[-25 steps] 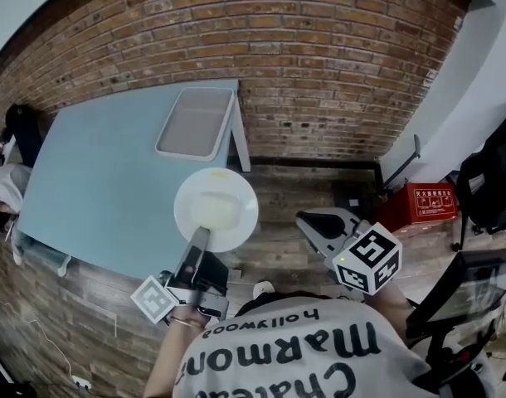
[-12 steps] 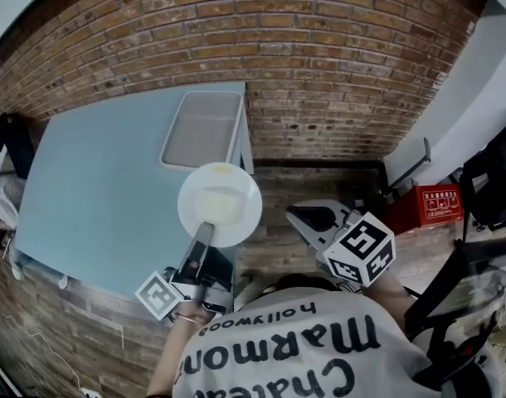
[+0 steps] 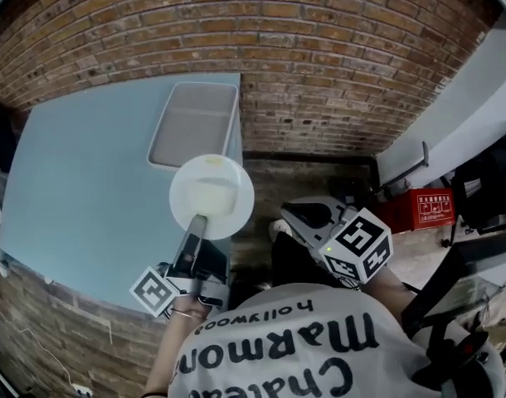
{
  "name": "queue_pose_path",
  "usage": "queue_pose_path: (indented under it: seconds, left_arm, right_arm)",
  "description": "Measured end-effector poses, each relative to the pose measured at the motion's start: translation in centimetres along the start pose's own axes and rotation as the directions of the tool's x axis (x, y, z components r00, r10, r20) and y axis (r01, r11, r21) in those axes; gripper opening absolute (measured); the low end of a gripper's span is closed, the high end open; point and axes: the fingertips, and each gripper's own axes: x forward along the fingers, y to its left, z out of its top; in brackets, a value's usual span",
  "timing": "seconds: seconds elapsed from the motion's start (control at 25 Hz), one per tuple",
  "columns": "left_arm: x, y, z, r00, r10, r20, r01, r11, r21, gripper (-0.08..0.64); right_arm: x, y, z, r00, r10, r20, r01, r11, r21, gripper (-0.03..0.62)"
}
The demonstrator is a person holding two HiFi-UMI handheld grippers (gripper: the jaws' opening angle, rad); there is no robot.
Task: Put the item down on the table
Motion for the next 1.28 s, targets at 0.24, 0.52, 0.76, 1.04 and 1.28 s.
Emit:
queue_pose_path:
  seconds: [0.24,0.52,0.76,1.04,1.28]
  left_arm:
    - [2.5,2.4,1.8,0.997,0.060,0.039,-0.061,0.998,0.022,0.026]
    - [6.6,3.3,3.8,0.991,0.090,0.098,-0.091,0.996,0.001,0.026]
    - [10.0,3.4,5.1,0.983,0.108,0.145,-0.112,0.993,0.020,0.026]
    - [13.4,4.0,5.5,0.977,0.124,0.176,-0.130,0.991,0.029,0.026]
    - [15.7,5.0,5.8,0.966,0.140,0.217,-0.146,0.989,0.013,0.026]
  right_arm:
    - [4.6,-1.7,1.0,0.994,0.102,-0.037,-0.104,0.994,-0.032,0.011]
    - [7.8,-5.3,2.5,0.979,0.192,-0.068,-0.194,0.980,-0.029,0.011]
    - [9.4,-9.9,4.1,0.975,0.214,-0.053,-0.216,0.976,-0.024,0.011]
    - [10.7,-13.9,5.0,0.970,0.238,-0.056,-0.239,0.971,-0.026,0.011]
    - [11.6,-16.7,5.1,0.961,0.264,-0.079,-0.267,0.963,-0.038,0.011]
